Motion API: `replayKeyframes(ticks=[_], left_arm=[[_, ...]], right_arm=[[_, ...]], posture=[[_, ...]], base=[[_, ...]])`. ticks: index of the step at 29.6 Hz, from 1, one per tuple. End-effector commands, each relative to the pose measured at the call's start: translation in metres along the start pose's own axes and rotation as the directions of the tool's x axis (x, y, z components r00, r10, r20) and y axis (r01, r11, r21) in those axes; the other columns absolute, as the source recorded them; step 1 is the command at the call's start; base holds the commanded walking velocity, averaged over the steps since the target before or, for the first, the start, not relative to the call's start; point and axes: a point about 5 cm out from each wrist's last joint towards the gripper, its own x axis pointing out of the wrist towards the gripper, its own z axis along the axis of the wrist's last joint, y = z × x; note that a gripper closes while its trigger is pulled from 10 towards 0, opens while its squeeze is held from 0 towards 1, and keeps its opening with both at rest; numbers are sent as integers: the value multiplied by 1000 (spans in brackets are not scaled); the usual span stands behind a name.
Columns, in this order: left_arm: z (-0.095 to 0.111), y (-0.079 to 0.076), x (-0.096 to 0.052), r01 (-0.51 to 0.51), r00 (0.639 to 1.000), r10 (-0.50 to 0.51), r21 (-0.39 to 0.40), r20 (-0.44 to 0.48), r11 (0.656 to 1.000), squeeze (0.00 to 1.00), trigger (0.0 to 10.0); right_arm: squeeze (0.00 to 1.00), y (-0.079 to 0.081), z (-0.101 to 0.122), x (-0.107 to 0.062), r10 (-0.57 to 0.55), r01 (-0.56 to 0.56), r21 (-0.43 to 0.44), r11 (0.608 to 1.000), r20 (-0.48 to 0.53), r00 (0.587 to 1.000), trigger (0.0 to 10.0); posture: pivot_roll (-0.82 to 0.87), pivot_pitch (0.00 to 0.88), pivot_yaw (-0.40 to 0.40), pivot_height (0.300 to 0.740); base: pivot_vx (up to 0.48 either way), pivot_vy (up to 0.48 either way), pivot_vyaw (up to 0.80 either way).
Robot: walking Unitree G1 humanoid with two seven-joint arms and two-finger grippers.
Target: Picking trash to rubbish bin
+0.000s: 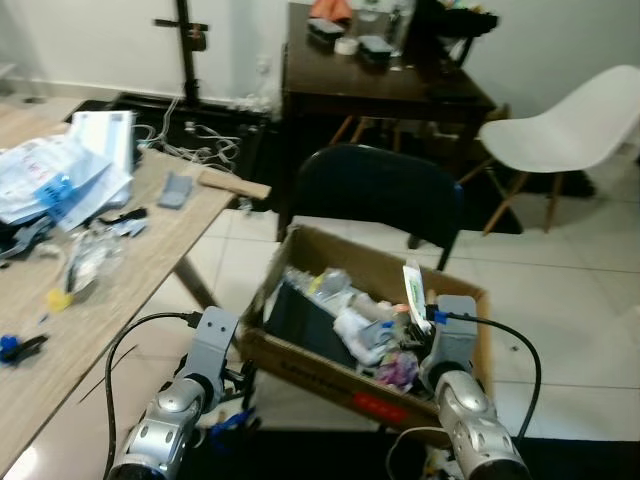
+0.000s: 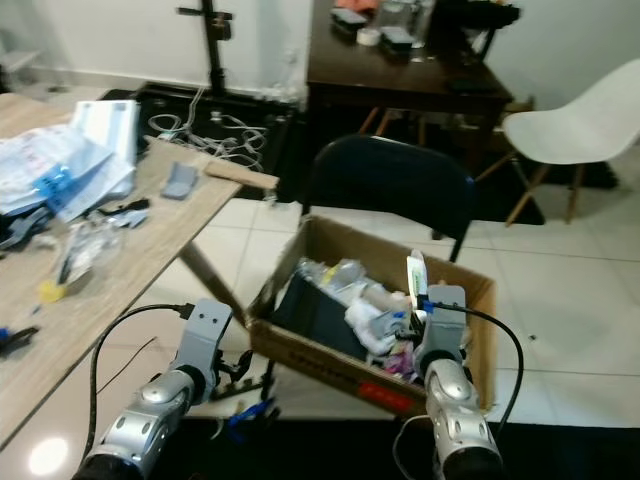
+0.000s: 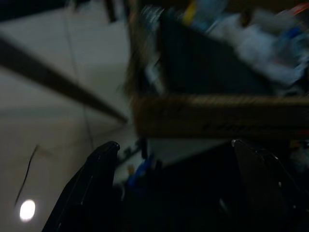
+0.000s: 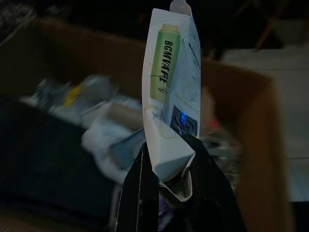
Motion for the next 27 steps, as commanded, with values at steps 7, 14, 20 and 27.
replayKeyframes(ticks=[7, 14, 20, 27], left_arm=[[-8, -7, -1, 22, 1000, -22, -7, -16, 1000, 0, 10000], [-3, -2, 0, -20, 1000, 20, -22, -5, 1000, 0, 10000], [0, 0, 0, -6, 1000, 6, -45, 12, 999, 0, 10000], [0, 1, 0, -12, 1000, 13, -63, 16, 998, 0, 10000]], right_arm=[[0, -3, -12, -3, -9, 9, 16, 1000, -45, 999, 10000], [0, -3, -11, -1, -1, 2, 23, 1000, -49, 999, 10000], [0, 0, -6, -1, 15, -14, 41, 999, -18, 1000, 10000], [0, -1, -4, 1, 12, -12, 20, 1000, -18, 1000, 10000]], posture=[[33, 96, -69, 740], [31, 95, -67, 740], [31, 95, -67, 740], [32, 97, -68, 740]], base=[[0, 0, -800], [0, 0, -114], [92, 0, 0], [414, 0, 0]])
